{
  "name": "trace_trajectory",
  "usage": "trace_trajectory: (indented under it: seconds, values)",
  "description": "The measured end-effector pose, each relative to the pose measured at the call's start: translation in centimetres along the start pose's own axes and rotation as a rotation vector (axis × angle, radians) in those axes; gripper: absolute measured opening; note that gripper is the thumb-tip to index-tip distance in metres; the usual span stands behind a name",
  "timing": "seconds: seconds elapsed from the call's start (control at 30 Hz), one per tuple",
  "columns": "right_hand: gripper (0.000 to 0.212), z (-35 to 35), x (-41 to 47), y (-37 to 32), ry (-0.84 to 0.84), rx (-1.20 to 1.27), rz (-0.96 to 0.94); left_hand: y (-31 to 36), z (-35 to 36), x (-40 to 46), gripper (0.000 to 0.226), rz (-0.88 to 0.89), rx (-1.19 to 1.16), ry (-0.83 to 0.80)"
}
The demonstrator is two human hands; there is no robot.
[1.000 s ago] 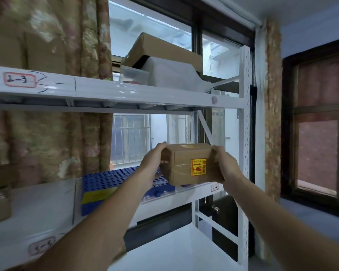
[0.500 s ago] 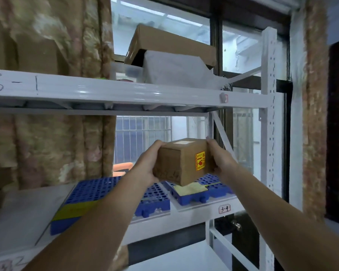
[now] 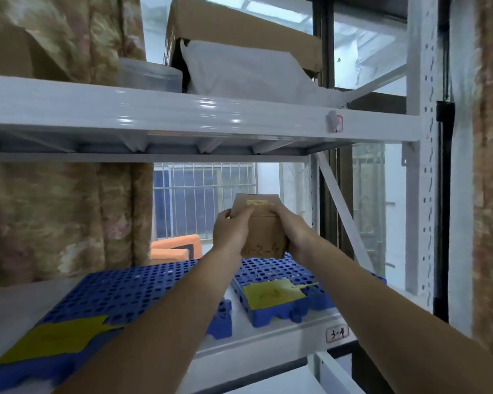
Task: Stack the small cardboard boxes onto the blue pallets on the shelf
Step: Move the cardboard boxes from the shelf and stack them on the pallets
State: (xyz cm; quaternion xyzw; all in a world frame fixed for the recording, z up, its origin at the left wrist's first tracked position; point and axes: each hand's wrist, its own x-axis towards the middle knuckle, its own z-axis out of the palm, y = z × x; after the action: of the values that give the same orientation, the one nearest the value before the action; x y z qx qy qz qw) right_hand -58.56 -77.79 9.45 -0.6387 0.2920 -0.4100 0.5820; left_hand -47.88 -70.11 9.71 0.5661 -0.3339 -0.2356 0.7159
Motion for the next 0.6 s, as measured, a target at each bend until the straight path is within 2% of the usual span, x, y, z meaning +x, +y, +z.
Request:
trace_trajectory:
  seconds: [0.1, 0.2, 0.37, 0.6]
  values:
    - [0.044, -0.6, 2.2, 1.0, -0.047, 0.011, 0.034, -0.3, -0.3, 1.1, 0.053, 0.002, 0.119, -0.029]
    - [0.049, -0.8, 3.9, 1.6, -0.087, 0.015, 0.088, -0.7, -0.3, 1.6, 0.034, -0.05, 0.124, 0.001]
    - [0.045, -1.4, 6.1, 2.4, -0.144, -0.032, 0.128, -1.9, -0.3, 2.7, 0.018, -0.073, 0.159, 0.068]
    - [0.047, -1.7, 7.3, 3.2, -0.161, -0.066, 0.17, -3.0, 0.3, 3.8, 0.024, -0.11, 0.157, 0.141]
